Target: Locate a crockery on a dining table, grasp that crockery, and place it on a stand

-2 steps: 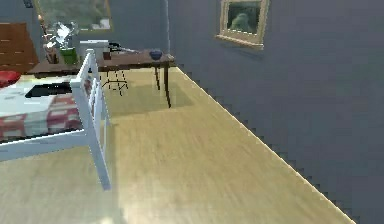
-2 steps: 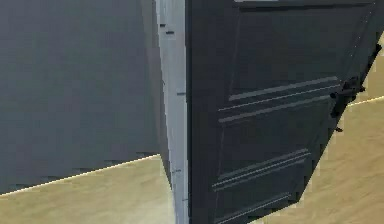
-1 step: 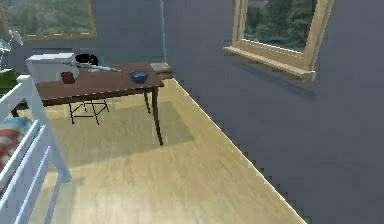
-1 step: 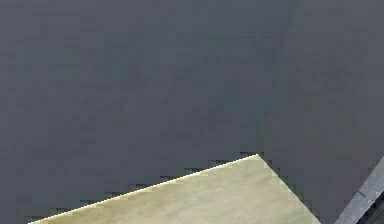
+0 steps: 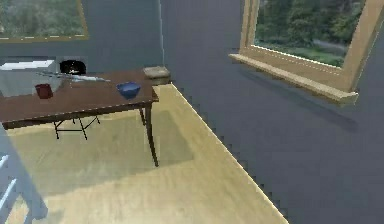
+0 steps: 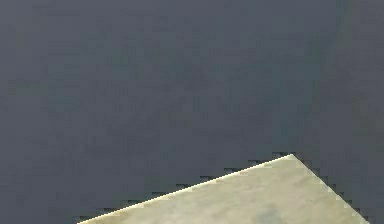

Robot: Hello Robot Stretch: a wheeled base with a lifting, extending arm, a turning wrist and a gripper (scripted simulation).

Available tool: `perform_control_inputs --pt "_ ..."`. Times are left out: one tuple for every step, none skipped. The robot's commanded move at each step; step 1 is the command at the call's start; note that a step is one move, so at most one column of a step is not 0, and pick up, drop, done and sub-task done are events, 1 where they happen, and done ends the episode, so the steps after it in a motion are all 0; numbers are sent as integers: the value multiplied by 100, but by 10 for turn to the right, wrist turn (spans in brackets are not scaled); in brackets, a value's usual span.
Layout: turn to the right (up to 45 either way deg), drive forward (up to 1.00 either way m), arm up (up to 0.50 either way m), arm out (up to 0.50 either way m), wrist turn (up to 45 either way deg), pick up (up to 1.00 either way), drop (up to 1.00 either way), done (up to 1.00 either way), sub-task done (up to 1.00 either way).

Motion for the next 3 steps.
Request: perform_control_inputs --pt "-300 0 0 0 0 0 0 0 0" --pt "0 75 0 0 0 0 0 0 0" --pt "90 0 0 0 0 0 0 0 0"
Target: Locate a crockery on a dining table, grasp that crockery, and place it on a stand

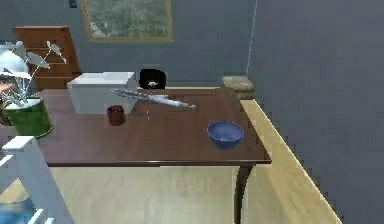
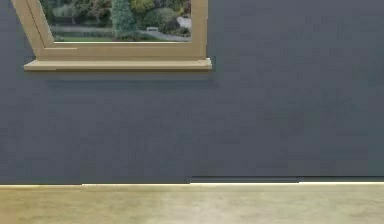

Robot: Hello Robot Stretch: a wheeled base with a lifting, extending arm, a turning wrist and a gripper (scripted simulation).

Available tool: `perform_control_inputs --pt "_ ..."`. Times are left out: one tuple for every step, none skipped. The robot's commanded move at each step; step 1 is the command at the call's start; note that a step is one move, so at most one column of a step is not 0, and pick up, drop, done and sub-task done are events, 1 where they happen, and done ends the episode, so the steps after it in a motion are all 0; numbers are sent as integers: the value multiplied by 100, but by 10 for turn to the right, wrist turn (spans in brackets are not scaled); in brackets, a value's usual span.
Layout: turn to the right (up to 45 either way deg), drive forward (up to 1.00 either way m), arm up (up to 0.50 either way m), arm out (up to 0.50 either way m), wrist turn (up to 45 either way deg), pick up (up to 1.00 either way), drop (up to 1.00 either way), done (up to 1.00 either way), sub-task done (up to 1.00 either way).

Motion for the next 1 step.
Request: perform_control_inputs --pt "0 15 0 0 0 0 0 0 0"
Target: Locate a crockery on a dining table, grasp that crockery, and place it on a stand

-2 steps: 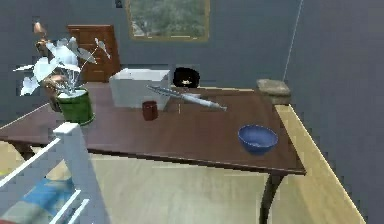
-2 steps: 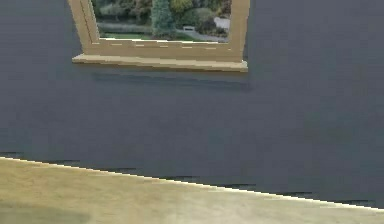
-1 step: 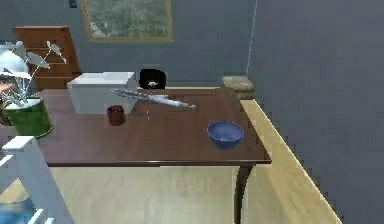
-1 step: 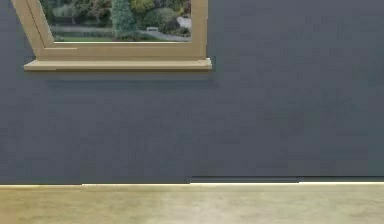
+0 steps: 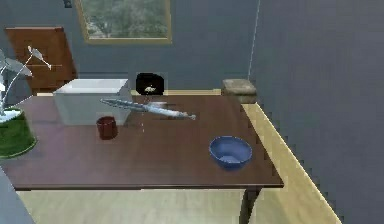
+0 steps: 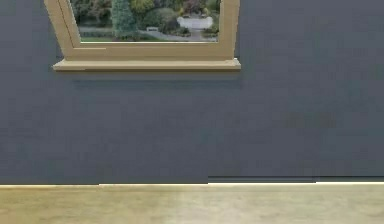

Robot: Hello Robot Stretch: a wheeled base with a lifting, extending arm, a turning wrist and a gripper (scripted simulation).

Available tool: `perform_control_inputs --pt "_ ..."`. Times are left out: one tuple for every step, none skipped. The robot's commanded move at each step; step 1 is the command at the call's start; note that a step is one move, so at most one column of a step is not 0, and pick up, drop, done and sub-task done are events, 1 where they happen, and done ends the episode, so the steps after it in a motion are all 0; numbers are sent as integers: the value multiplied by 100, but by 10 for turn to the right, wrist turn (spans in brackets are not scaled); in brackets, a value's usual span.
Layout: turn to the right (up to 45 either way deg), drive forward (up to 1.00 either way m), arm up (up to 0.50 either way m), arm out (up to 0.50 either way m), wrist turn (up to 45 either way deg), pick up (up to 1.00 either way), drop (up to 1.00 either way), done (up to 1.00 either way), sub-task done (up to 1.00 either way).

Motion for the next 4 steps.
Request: perform_control_inputs --pt "-450 0 0 0 0 0 0 0 0" --pt "-270 0 0 0 0 0 0 0 0" --pt "0 0 50 0 0 0 0 0 0" --pt "0 0 38 0 0 0 0 0 0"
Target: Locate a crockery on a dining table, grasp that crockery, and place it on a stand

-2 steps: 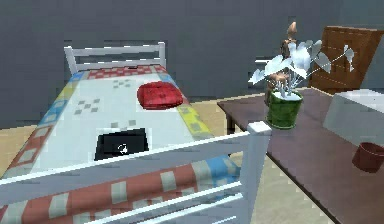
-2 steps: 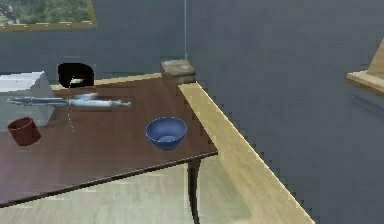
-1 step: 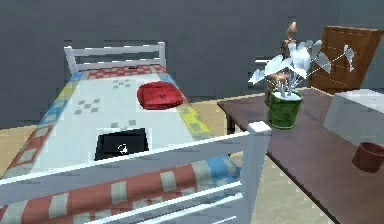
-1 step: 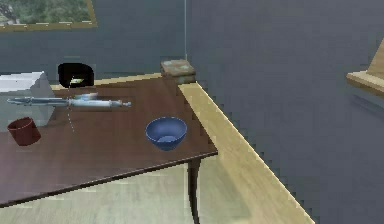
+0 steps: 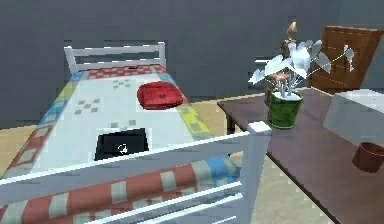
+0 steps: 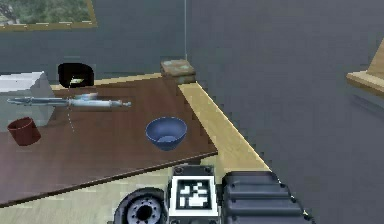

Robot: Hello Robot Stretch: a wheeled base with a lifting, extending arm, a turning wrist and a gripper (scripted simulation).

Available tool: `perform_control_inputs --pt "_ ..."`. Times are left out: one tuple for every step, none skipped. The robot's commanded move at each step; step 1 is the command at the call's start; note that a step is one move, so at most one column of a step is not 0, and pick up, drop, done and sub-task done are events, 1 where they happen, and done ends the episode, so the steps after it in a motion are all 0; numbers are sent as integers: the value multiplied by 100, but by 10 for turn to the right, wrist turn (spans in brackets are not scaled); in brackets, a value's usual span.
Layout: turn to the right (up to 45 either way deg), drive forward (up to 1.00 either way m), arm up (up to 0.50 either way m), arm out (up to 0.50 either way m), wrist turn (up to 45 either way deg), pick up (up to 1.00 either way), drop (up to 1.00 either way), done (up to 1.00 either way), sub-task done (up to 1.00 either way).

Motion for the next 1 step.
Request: perform_control_inputs --pt "0 0 0 38 0 0 0 0 0"
